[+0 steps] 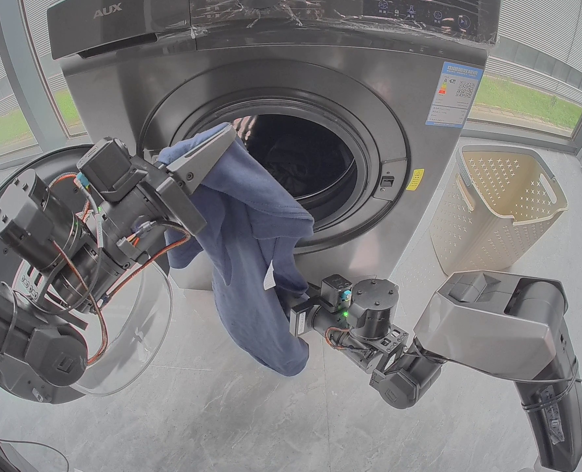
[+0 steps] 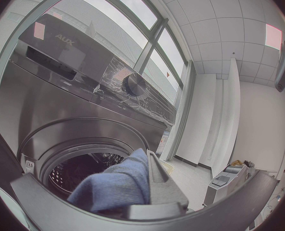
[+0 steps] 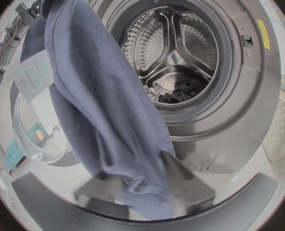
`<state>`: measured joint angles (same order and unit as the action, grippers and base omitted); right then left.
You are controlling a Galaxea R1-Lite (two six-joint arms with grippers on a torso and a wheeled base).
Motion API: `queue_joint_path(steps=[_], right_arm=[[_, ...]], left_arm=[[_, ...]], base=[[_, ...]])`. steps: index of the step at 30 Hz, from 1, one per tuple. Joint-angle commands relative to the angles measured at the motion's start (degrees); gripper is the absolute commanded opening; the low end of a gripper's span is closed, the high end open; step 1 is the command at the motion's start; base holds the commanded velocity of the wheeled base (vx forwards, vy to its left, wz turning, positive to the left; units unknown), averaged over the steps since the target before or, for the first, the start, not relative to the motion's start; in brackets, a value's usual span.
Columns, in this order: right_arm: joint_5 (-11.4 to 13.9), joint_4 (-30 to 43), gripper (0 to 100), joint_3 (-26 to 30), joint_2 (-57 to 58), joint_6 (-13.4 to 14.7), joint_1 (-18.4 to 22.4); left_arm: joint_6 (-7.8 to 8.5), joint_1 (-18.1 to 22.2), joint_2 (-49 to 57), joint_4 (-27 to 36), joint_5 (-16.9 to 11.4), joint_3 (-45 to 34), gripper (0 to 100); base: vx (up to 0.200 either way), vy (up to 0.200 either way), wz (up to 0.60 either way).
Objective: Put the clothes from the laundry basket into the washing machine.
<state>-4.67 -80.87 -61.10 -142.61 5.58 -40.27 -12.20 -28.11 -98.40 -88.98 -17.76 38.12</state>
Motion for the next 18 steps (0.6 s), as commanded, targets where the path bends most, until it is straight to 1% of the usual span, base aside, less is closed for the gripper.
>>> queue_joint_path(steps=[1,2,3,5,6,8,9,10,12,18], right_arm=[[-0.2,-0.2,0,1.8,1.7,0.0,0.7],[-0.2,-0.2,0,1.8,1.7,0.0,0.7],[-0.2,-0.2,0,4.5,4.7,0.0,1.5],[-0.3,-0.2,0,7.4,7.7,0.0,2.5],[-0.3,-0.2,0,7.8,8.1,0.0,2.6],[-0.3,-0.2,0,12.1,13.1,0.0,3.6],[-0.3,-0.2,0,12.7,13.7,0.0,3.7],[-0.3,-0.2,0,15.5,17.1,0.0,4.2],[-0.3,-0.2,0,17.3,19.8,0.1,4.5],[-0.5,-0.2,0,25.7,30.5,0.6,4.5]], left_arm=[[-0.01,0.3,-0.4,-0.1,0.0,-0.3,0],[-0.01,0.3,-0.4,-0.1,0.0,-0.3,0],[0.07,0.5,-0.5,-0.1,0.0,-0.4,0],[-0.01,1.0,-0.6,-0.1,0.0,-0.5,0],[-0.01,1.0,-0.6,-0.1,0.0,-0.5,0],[0.07,1.7,-0.8,-0.1,0.0,-0.6,0],[0.07,1.8,-0.8,-0.1,0.0,-0.6,0],[0.07,2.2,-0.8,-0.1,0.0,-0.9,0],[0.07,2.4,-0.7,-0.1,-0.1,-1.5,0],[0.16,2.5,0.0,-0.1,0.0,-3.1,0]], base=[[0.0,0.0,0.0],[0.0,0.0,0.0],[0.0,0.0,0.0],[0.0,0.0,0.0],[0.0,0.0,0.0],[0.0,0.0,0.0],[0.0,0.0,0.0],[0.0,0.0,0.0],[0.0,0.0,0.0],[0.0,0.0,0.0]])
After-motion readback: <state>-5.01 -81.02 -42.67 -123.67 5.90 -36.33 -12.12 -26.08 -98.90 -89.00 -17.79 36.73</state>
